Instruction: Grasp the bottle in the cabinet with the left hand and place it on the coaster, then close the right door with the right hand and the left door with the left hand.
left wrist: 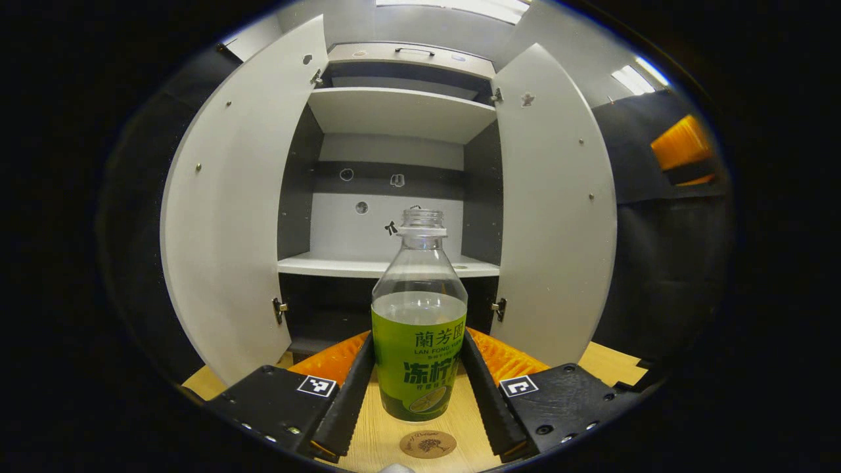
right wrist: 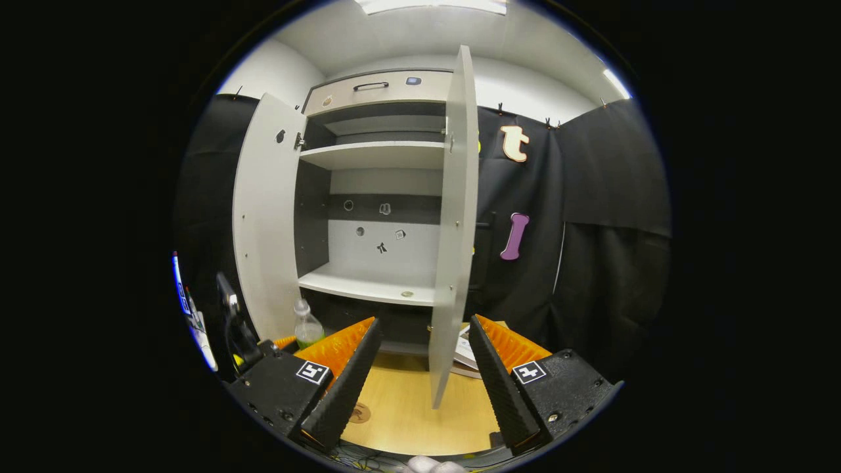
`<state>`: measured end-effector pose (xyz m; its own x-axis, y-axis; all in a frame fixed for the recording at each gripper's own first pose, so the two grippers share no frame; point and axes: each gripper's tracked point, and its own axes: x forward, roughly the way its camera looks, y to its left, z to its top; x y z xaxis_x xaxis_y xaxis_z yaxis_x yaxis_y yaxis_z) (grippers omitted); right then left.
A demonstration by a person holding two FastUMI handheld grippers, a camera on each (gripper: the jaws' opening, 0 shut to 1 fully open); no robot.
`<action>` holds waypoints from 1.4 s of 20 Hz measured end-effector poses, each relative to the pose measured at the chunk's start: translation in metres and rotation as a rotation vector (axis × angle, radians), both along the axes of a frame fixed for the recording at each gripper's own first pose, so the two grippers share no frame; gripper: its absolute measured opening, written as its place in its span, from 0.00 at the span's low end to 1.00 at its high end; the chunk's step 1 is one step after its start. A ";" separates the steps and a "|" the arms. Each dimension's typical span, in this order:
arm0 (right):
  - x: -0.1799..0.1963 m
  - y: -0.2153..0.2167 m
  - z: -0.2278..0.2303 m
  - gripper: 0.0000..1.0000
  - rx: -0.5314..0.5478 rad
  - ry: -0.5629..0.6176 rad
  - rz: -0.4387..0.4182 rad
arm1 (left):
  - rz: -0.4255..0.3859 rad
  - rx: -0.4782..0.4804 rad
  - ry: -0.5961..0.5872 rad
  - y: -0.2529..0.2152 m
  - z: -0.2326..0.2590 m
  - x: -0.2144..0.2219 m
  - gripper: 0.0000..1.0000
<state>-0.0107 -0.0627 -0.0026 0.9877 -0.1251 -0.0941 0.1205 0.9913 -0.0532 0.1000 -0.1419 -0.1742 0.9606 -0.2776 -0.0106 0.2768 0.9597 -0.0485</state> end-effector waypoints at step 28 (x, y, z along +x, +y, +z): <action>-0.025 -0.020 -0.036 0.84 -0.121 0.144 -0.081 | -0.094 0.068 0.044 -0.024 -0.168 0.003 0.97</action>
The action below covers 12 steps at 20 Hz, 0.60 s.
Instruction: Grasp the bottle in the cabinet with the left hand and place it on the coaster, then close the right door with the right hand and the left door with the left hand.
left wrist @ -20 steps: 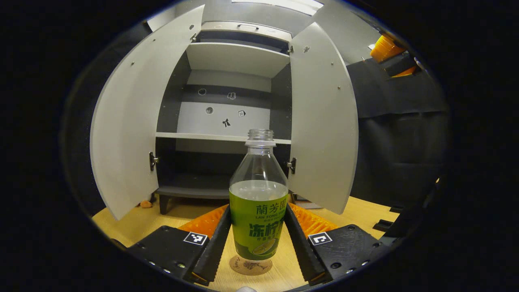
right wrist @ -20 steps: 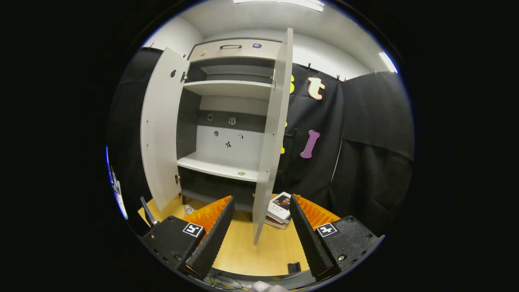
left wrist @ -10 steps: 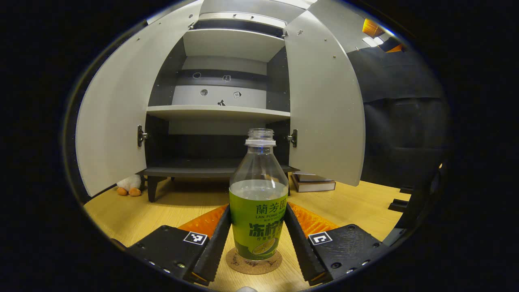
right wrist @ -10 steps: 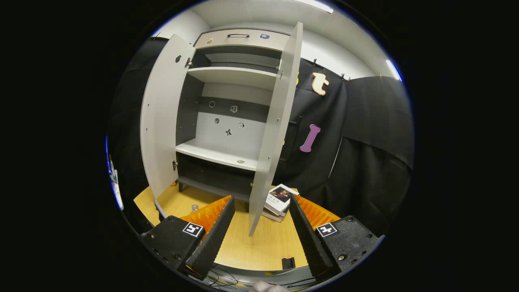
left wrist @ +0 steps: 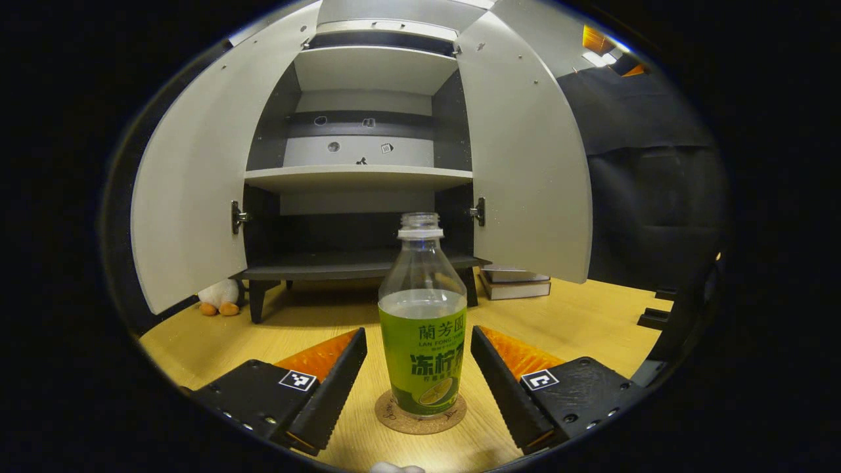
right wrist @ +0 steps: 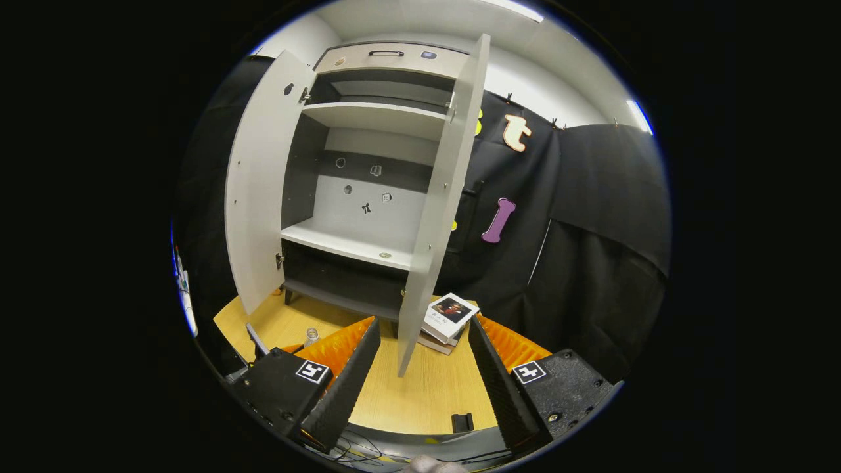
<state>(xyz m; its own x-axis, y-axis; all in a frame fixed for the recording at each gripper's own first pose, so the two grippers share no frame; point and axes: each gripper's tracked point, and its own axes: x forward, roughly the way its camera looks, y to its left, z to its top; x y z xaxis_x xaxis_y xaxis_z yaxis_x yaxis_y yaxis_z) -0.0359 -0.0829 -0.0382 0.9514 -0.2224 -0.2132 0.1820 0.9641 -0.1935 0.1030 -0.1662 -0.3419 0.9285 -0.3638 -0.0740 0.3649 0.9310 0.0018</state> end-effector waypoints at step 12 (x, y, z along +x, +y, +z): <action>0.003 0.007 0.019 0.84 0.080 -0.125 0.034 | 0.136 -0.068 -0.038 0.082 0.180 -0.040 0.97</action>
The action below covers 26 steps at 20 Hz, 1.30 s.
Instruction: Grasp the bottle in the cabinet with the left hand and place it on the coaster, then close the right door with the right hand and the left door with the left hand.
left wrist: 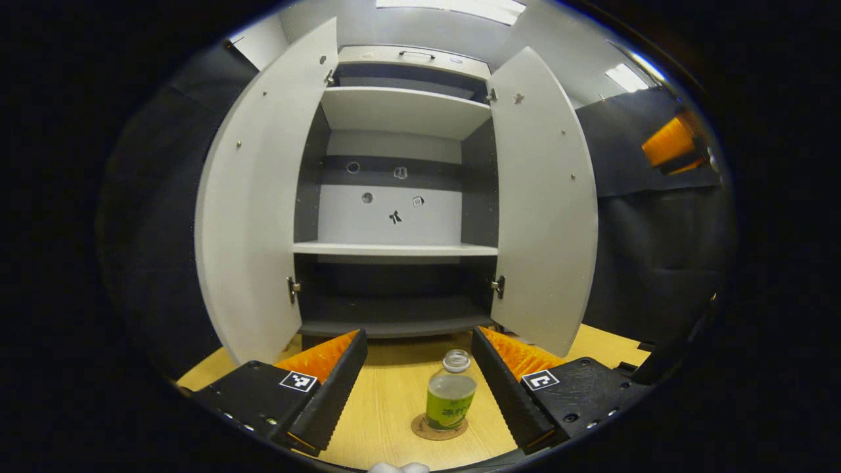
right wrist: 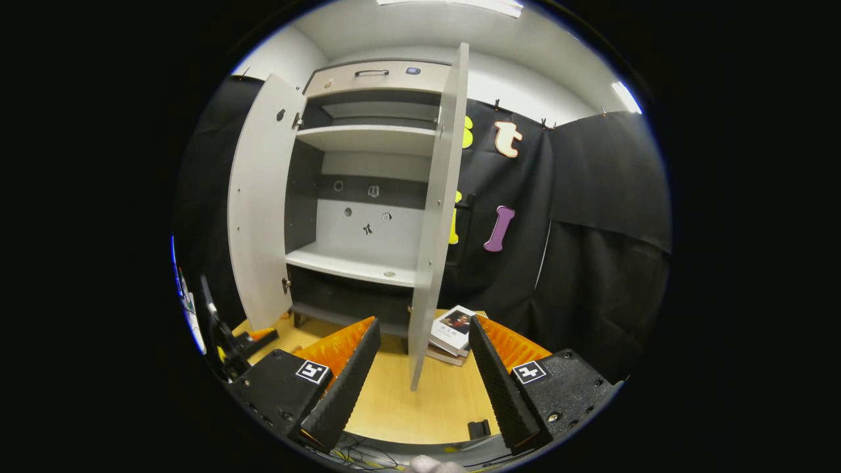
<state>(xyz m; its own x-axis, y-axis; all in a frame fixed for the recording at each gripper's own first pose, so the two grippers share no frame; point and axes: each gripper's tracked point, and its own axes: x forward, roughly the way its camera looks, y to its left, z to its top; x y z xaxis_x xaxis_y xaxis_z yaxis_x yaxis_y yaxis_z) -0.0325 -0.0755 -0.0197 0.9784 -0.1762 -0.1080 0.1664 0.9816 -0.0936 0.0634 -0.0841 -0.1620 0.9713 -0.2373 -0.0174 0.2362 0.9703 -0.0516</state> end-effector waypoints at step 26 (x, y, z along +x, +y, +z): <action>0.157 -0.146 0.075 0.83 0.148 -0.119 0.162 | 0.239 0.060 0.008 0.030 0.152 -0.061 0.96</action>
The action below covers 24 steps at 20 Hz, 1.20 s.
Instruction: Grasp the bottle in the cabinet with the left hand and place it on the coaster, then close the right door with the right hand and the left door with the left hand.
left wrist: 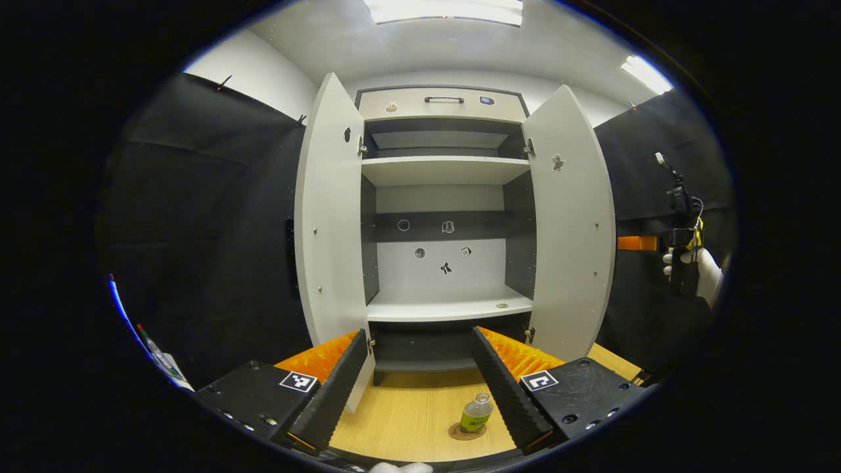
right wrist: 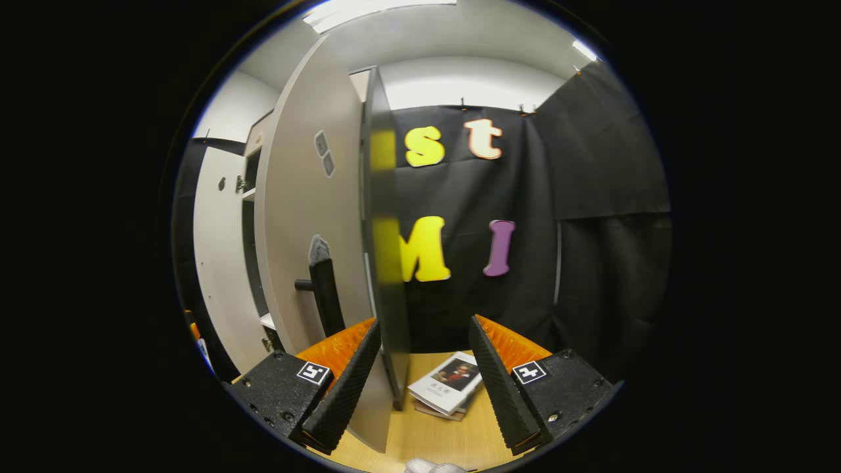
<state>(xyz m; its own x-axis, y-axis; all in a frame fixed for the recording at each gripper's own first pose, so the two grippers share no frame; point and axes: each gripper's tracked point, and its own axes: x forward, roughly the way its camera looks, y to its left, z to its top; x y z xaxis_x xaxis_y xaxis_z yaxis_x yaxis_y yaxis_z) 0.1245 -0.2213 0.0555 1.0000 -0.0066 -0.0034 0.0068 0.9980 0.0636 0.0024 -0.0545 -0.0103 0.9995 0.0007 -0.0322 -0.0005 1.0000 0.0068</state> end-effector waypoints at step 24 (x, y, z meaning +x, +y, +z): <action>0.027 0.123 -0.007 0.81 -0.045 0.058 0.085 | -0.010 -0.049 0.025 0.030 -0.008 0.050 0.97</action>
